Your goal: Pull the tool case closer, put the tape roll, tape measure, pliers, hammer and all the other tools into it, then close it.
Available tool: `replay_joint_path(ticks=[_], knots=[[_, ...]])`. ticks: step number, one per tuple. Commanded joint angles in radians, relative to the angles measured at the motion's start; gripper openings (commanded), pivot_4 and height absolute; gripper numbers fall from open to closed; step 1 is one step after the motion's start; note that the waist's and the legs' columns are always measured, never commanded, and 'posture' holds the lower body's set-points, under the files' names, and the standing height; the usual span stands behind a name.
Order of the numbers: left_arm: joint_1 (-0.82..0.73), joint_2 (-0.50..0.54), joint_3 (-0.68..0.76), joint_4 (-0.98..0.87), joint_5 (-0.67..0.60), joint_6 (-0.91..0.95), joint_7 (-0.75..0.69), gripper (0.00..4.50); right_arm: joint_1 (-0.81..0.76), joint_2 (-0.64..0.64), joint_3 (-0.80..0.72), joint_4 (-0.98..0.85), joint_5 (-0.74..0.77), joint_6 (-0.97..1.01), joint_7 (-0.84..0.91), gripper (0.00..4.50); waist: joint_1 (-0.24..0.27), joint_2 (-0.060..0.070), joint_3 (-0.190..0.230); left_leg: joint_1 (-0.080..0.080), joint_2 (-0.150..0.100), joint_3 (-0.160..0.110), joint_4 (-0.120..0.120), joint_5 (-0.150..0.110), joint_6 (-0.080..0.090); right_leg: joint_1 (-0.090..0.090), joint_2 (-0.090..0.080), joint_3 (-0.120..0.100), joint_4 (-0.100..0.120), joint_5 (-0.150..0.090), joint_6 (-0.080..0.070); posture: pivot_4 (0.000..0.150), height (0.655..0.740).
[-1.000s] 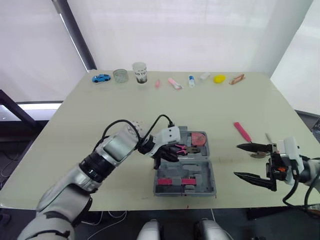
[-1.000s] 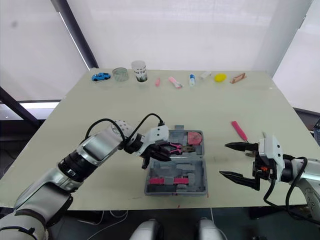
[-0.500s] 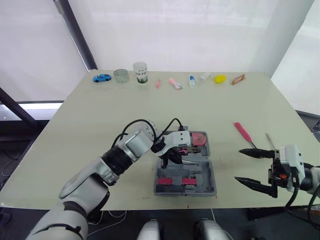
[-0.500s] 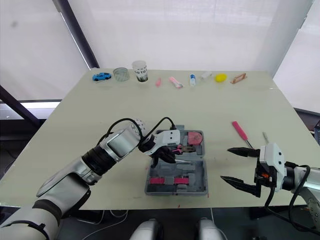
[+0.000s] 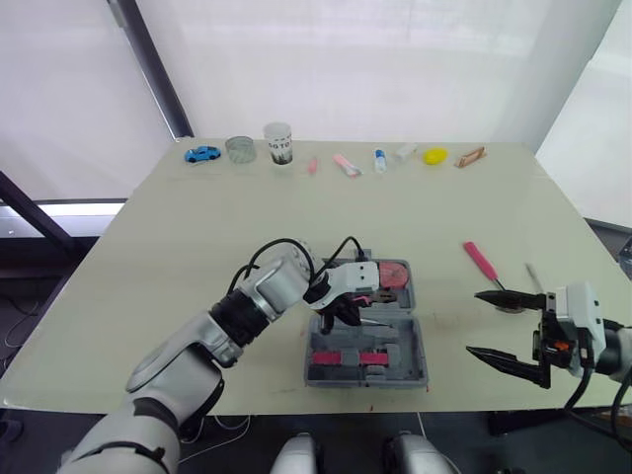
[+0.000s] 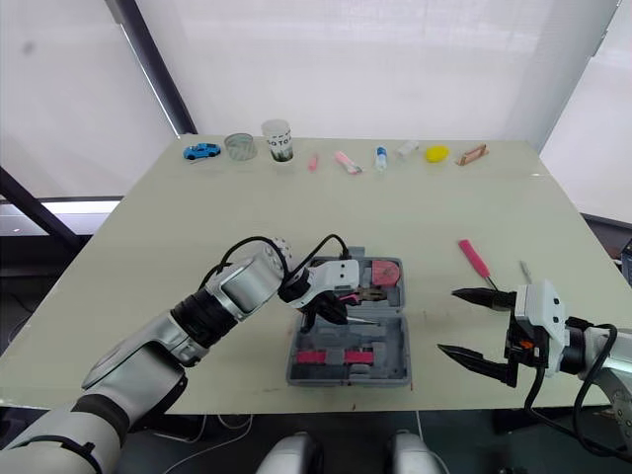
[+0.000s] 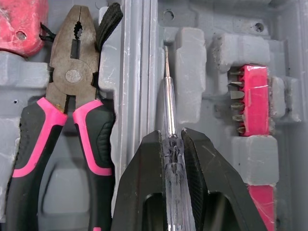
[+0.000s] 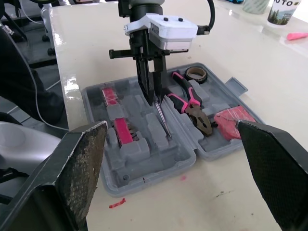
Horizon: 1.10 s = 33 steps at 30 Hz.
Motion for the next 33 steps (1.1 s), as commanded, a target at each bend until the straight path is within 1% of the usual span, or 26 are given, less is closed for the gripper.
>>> replay_joint_path(ticks=[1, 3, 4, 7, 13, 15, 17, 18, 19, 22, 23, 26, 33], knots=[[-0.01, -0.005, 0.013, 0.002, 0.023, -0.047, 0.004, 0.09, 0.005, -0.014, -0.037, -0.043, 0.017, 0.001, -0.008, 4.5, 0.0, 0.0, 0.0, 0.0, 0.0, 0.0, 0.0, 0.0, 0.0, 0.0, 0.0, 0.0, 0.0, 0.0, 0.0, 0.15, 0.74], [-0.01, -0.008, 0.018, 0.004, 0.026, -0.054, 0.004, 1.16, 0.007, -0.014, -0.038, -0.047, 0.018, 0.004, -0.01, 4.5, 0.0, 0.0, 0.0, 0.0, 0.0, 0.0, 0.0, 0.0, 0.0, 0.0, 0.0, 0.0, 0.0, 0.0, 0.0, 0.15, 0.74], [-0.011, -0.009, 0.019, 0.005, 0.026, -0.055, 0.002, 1.42, 0.008, -0.014, -0.039, -0.048, 0.019, 0.005, -0.011, 4.5, 0.0, 0.0, 0.0, 0.0, 0.0, 0.0, 0.0, 0.0, 0.0, 0.0, 0.0, 0.0, 0.0, 0.0, 0.0, 0.15, 0.74], [-0.015, -0.005, 0.043, 0.004, 0.024, -0.07, 0.004, 2.73, 0.012, -0.013, -0.04, -0.053, 0.021, 0.007, -0.016, 4.5, 0.0, 0.0, 0.0, 0.0, 0.0, 0.0, 0.0, 0.0, 0.0, 0.0, 0.0, 0.0, 0.0, 0.0, 0.0, 0.15, 0.74], [0.016, 0.02, 0.138, -0.04, -0.055, -0.082, -0.038, 2.73, 0.014, -0.007, -0.03, -0.056, 0.02, 0.004, -0.026, 4.5, -0.001, 0.0, 0.0, 0.0, 0.0, 0.0, 0.0, 0.0, 0.0, 0.0, 0.0, 0.0, 0.0, 0.0, 0.0, 0.15, 0.74], [0.05, 0.032, 0.18, -0.051, -0.087, -0.118, -0.047, 2.73, 0.012, -0.004, -0.026, -0.055, 0.018, 0.001, -0.028, 4.5, -0.001, 0.0, 0.0, 0.0, 0.0, 0.0, 0.0, 0.0, 0.0, 0.0, 0.0, 0.0, 0.0, 0.0, 0.0, 0.15, 0.74], [0.093, 0.034, 0.226, -0.061, -0.118, -0.152, -0.038, 2.23, 0.011, -0.001, -0.021, -0.052, 0.016, -0.002, -0.029, 4.5, -0.001, 0.0, 0.0, 0.0, 0.0, 0.0, 0.0, 0.0, 0.0, 0.0, 0.0, 0.0, 0.0, 0.0, 0.0, 0.15, 0.74], [0.113, 0.033, 0.244, -0.067, -0.132, -0.17, -0.036, 2.12, 0.01, 0.0, -0.02, -0.051, 0.016, -0.003, -0.029, 4.5, -0.001, 0.0, 0.0, 0.0, 0.0, 0.0, 0.0, 0.0, 0.0, 0.0, 0.0, 0.0, 0.0, 0.0, 0.0, 0.15, 0.74], [0.136, 0.026, 0.263, -0.066, -0.138, -0.186, -0.017, 1.57, 0.008, 0.001, -0.017, -0.049, 0.015, -0.004, -0.03, 4.5, -0.001, 0.0, 0.0, 0.0, 0.0, 0.0, 0.0, 0.0, 0.0, 0.0, 0.0, 0.0, 0.0, 0.0, 0.0, 0.15, 0.74], [0.186, 0.01, 0.291, -0.049, -0.136, -0.248, 0.027, 0.15, 0.001, 0.002, -0.011, -0.044, 0.014, -0.005, -0.03, 4.5, 0.0, 0.0, 0.0, 0.0, 0.0, 0.0, 0.0, 0.0, 0.0, 0.0, 0.0, 0.0, 0.001, 0.0, 0.0, 0.15, 0.74], [0.197, 0.008, 0.294, -0.043, -0.133, -0.267, 0.037, 0.04, 0.0, 0.002, -0.011, -0.043, 0.014, -0.005, -0.029, 4.5, 0.001, 0.0, 0.0, 0.0, 0.0, 0.0, 0.0, 0.0, 0.0, 0.0, 0.0, 0.0, 0.001, 0.0, 0.0, 0.15, 0.74], [0.225, 0.001, 0.302, -0.018, -0.123, -0.326, 0.056, 0.04, -0.005, 0.001, -0.009, -0.037, 0.013, -0.007, -0.026, 4.5, 0.002, 0.0, 0.0, 0.0, 0.0, 0.0, 0.0, 0.0, 0.0, 0.0, -0.001, 0.0, 0.0, 0.0, 0.0, 0.15, 0.74], [0.267, 0.006, 0.268, 0.044, -0.069, -0.418, 0.072, 0.04, -0.013, -0.001, -0.012, -0.02, 0.009, -0.013, -0.014, 4.5, 0.0, 0.0, 0.0, 0.0, 0.0, 0.0, 0.0, 0.0, 0.0, 0.0, 0.0, 0.0, 0.001, 0.0, 0.0, 0.15, 0.74]])
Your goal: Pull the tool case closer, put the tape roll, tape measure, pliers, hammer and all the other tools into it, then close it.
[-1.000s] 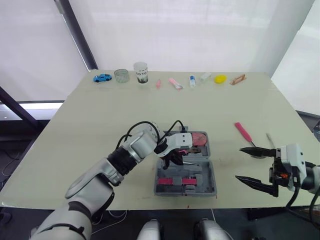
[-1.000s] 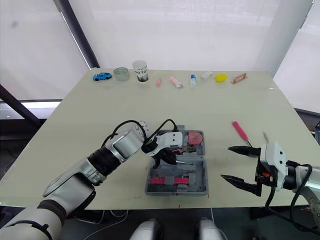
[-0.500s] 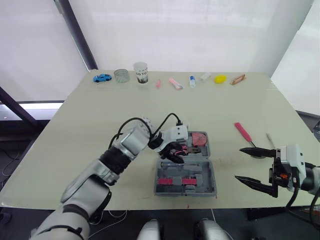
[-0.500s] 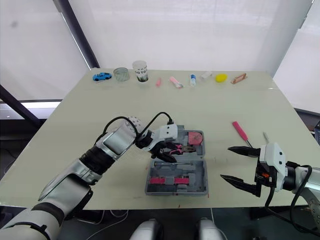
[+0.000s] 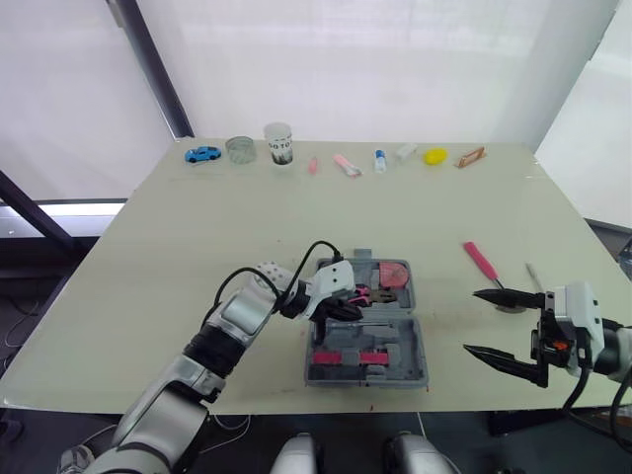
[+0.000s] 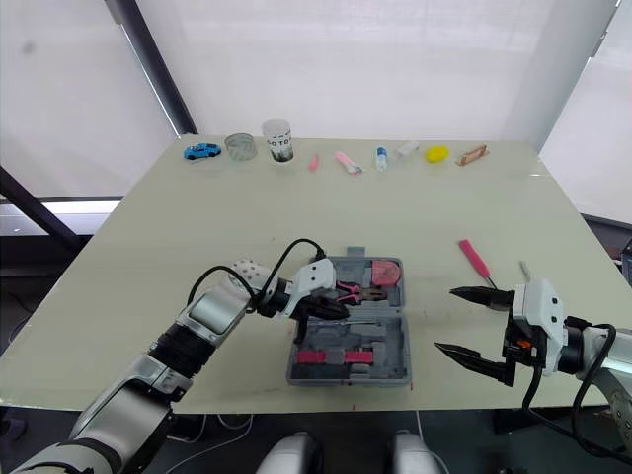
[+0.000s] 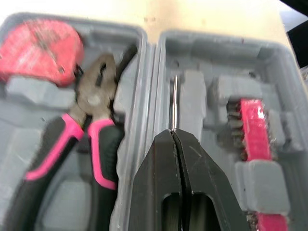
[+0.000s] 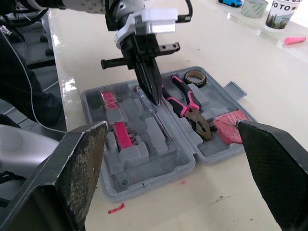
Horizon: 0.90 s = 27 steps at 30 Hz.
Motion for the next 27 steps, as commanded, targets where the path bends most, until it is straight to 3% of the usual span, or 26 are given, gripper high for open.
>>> replay_joint_path(ticks=[1, 8, 14, 20, 27], knots=[[0.011, 0.001, -0.013, 0.006, 0.029, -0.054, 0.003, 0.04, -0.012, -0.003, -0.013, -0.009, 0.007, -0.017, 0.005, 4.5, 0.0, 0.0, 0.0, 0.0, 0.0, 0.0, 0.0, 0.0, 0.0, 0.0, 0.0, 0.0, 0.0, 0.0, 0.0, 0.15, 0.74], [0.042, 0.012, -0.087, 0.102, 0.152, -0.104, 0.025, 0.04, -0.012, 0.002, -0.005, -0.009, 0.003, -0.02, 0.006, 4.5, 0.0, 0.001, -0.003, 0.002, 0.0, 0.0, 0.0, 0.0, 0.0, 0.002, 0.0, 0.0, 0.0, 0.0, 0.0, 0.15, 0.74], [0.079, -0.006, -0.031, 0.101, 0.116, -0.124, 0.062, 0.04, -0.019, 0.017, 0.014, 0.002, -0.009, -0.024, -0.011, 4.5, -0.002, 0.005, -0.013, 0.003, 0.0, 0.0, 0.0, 0.0, 0.0, 0.003, 0.0, 0.0, 0.0, 0.0, 0.0, 0.15, 0.74], [0.182, -0.047, 0.278, -0.105, -0.131, 0.029, 0.192, 0.04, -0.027, 0.116, 0.04, 0.008, -0.024, 0.004, -0.138, 4.5, -0.005, 0.006, -0.014, 0.002, 0.001, 0.0, 0.0, 0.0, 0.0, 0.001, 0.0, 0.001, 0.001, 0.0, 0.0, 0.15, 0.74], [0.405, -0.072, 0.536, -0.383, -0.275, 0.153, 0.394, 0.04, -0.051, 0.257, 0.126, 0.064, -0.179, -0.087, -0.296, 4.5, -0.003, 0.006, -0.014, 0.002, 0.001, 0.0, -0.001, 0.0, 0.0, 0.001, -0.001, 0.001, 0.001, 0.0, 0.0, 0.15, 0.74]])
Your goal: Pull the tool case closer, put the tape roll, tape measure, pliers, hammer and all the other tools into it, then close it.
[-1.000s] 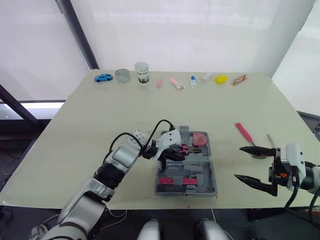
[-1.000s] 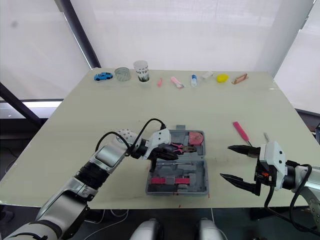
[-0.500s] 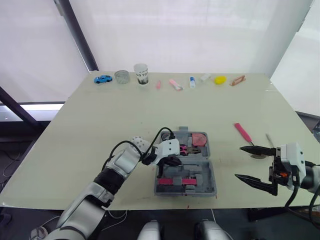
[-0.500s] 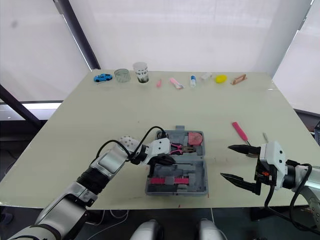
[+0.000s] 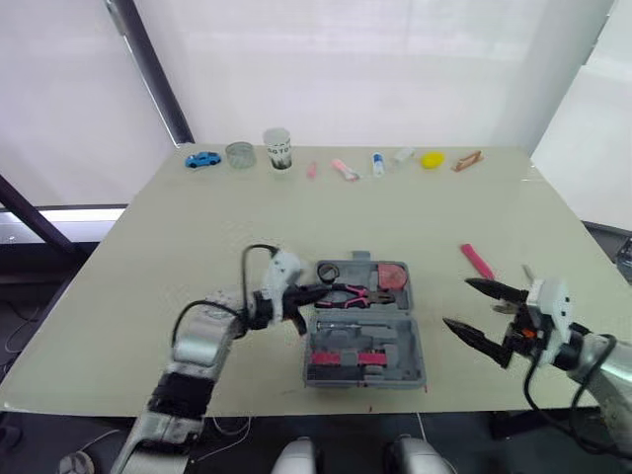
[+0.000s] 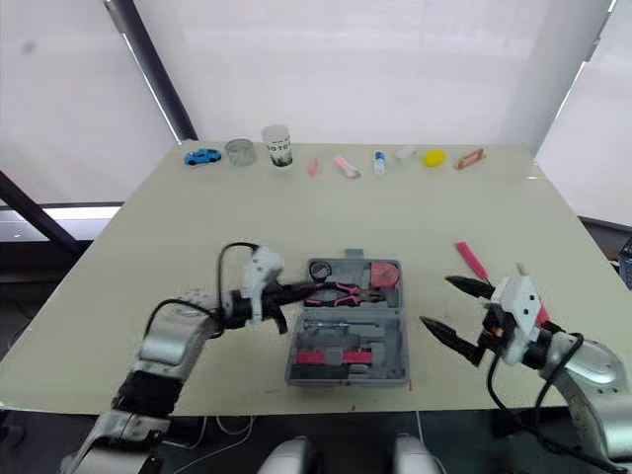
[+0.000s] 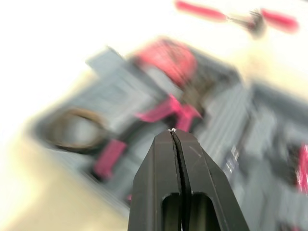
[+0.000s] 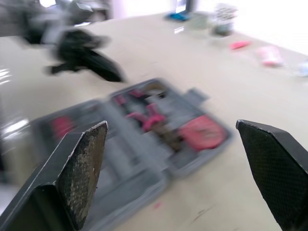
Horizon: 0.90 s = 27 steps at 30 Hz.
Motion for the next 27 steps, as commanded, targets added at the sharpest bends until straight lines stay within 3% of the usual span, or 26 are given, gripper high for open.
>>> replay_joint_path(ticks=[1, 8, 9, 10, 15, 18, 24, 27], knots=[[0.136, -0.034, 0.143, -0.148, -0.071, -0.018, 0.121, 0.04, -0.003, 0.04, 0.019, 0.031, -0.064, -0.063, -0.063, 4.5, 0.0, 0.0, 0.0, 0.0, 0.0, 0.0, 0.0, 0.0, 0.0, 0.0, 0.0, 0.0, -0.001, 0.0, 0.0, 0.15, 0.74], [0.334, -0.012, 0.315, -0.207, -0.208, -0.117, 0.075, 0.04, 0.025, 0.074, -0.019, 0.155, -0.106, -0.172, -0.1, 4.5, 0.004, 0.0, 0.0, 0.0, 0.0, 0.002, 0.0, 0.0, 0.0, 0.0, -0.001, -0.001, -0.001, 0.0, -0.001, 0.15, 0.74], [0.343, -0.009, 0.322, -0.206, -0.216, -0.124, 0.073, 0.55, 0.03, 0.075, -0.023, 0.163, -0.109, -0.185, -0.102, 4.5, 0.004, 0.0, 0.0, 0.0, 0.0, 0.002, 0.0, 0.0, 0.0, 0.0, -0.001, -0.001, -0.001, 0.0, -0.001, 0.15, 0.74], [0.374, -0.001, 0.335, -0.208, -0.224, -0.135, 0.061, 0.79, 0.051, 0.073, -0.04, 0.176, -0.1, -0.191, -0.098, 4.5, 0.004, 0.0, 0.0, 0.0, 0.0, 0.002, 0.0, 0.0, 0.0, 0.0, -0.001, -0.001, -0.001, 0.0, -0.001, 0.15, 0.74], [0.567, 0.023, 0.408, -0.214, -0.254, -0.195, 0.016, 3.33, 0.219, 0.039, -0.159, 0.266, -0.088, -0.263, -0.064, 4.5, 0.003, 0.0, 0.0, 0.0, 0.0, 0.004, -0.002, 0.0, 0.0, 0.0, -0.001, 0.0, -0.002, -0.001, -0.001, 0.15, 0.74], [0.645, 0.028, 0.43, -0.212, -0.261, -0.221, -0.002, 4.43, 0.295, 0.031, -0.221, 0.295, -0.074, -0.311, -0.041, 4.5, 0.001, 0.0, 0.0, 0.002, 0.0, 0.004, -0.002, 0.0, 0.0, 0.0, -0.001, 0.0, -0.002, -0.003, -0.004, 0.15, 0.74], [0.723, 0.04, 0.466, -0.219, -0.288, -0.242, -0.009, 4.43, 0.329, 0.01, -0.281, 0.281, -0.032, -0.286, -0.032, 4.5, -0.005, 0.001, -0.002, 0.004, 0.003, 0.004, -0.001, 0.0, 0.0, 0.0, 0.0, 0.003, -0.002, -0.004, -0.001, 0.15, 0.74], [0.692, 0.059, 0.453, -0.291, -0.338, -0.185, 0.008, 4.43, 0.268, 0.006, -0.268, 0.234, -0.002, -0.176, -0.093, 4.5, -0.002, 0.001, -0.002, 0.004, 0.003, 0.004, -0.001, 0.0, 0.0, 0.0, 0.0, 0.003, -0.001, -0.004, -0.001, 0.15, 0.74]])
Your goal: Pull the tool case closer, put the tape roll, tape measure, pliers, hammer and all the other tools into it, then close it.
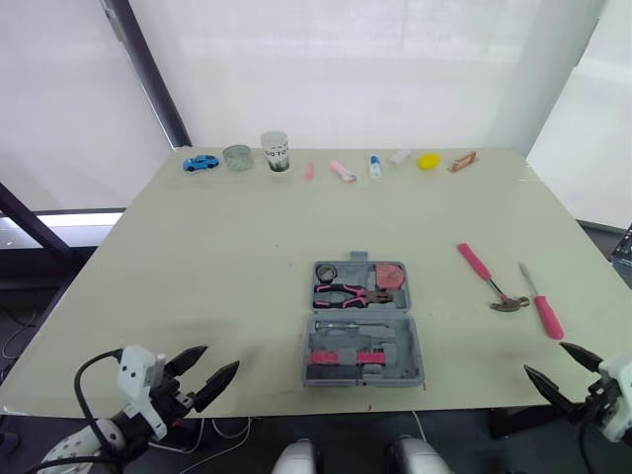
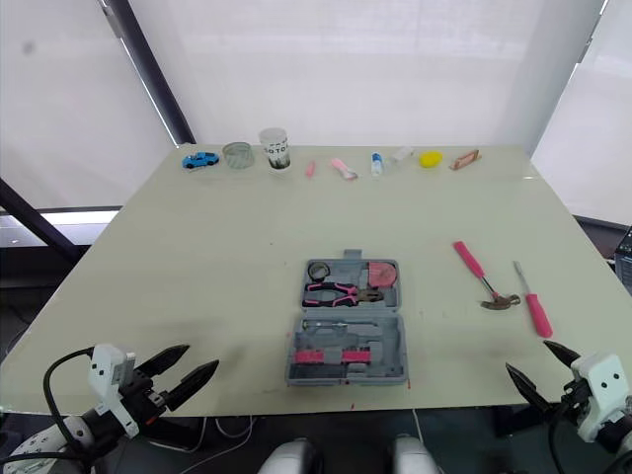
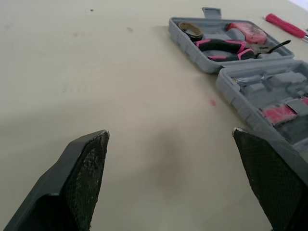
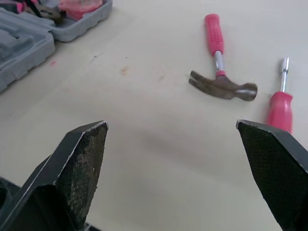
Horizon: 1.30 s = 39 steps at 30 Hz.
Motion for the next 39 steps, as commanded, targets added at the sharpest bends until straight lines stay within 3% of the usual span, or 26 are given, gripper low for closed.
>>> replay_joint_path(ticks=[1, 10, 20, 39], knots=[[-0.042, 0.033, -0.001, -0.111, -0.063, 0.04, 0.007, 4.43, -0.061, -0.024, 0.004, -0.069, 0.027, 0.1, -0.055, 4.5, 0.002, 0.0, 0.0, 0.0, 0.0, 0.0, 0.0, 0.0, 0.0, 0.0, 0.0, 0.0, 0.0, 0.0, 0.0, 0.15, 0.74], [-0.211, 0.141, -0.108, -0.266, -0.195, 0.177, -0.051, 4.43, -0.422, -0.108, 0.152, -0.041, 0.008, 0.512, -0.19, 4.5, -0.001, 0.001, 0.0, -0.001, -0.001, 0.001, 0.0, 0.0, 0.0, 0.0, 0.001, 0.0, 0.0, 0.003, -0.004, 0.15, 0.74], [-0.385, 0.251, -0.172, -0.332, -0.287, 0.247, -0.121, 4.43, -0.831, -0.101, 0.262, 0.388, -0.146, 0.643, -0.316, 4.5, 0.002, 0.001, 0.001, -0.004, -0.002, 0.0, 0.0, 0.0, 0.0, -0.001, 0.001, -0.001, -0.001, 0.005, -0.001, 0.15, 0.74], [-0.31, 0.256, -0.16, -0.338, -0.264, 0.187, -0.18, 4.43, -0.913, -0.01, 0.296, 0.712, -0.256, 0.421, -0.306, 4.5, -0.005, 0.001, 0.001, -0.004, -0.002, 0.001, -0.001, 0.0, 0.0, -0.001, 0.001, 0.0, -0.001, 0.005, 0.0, 0.15, 0.74]])
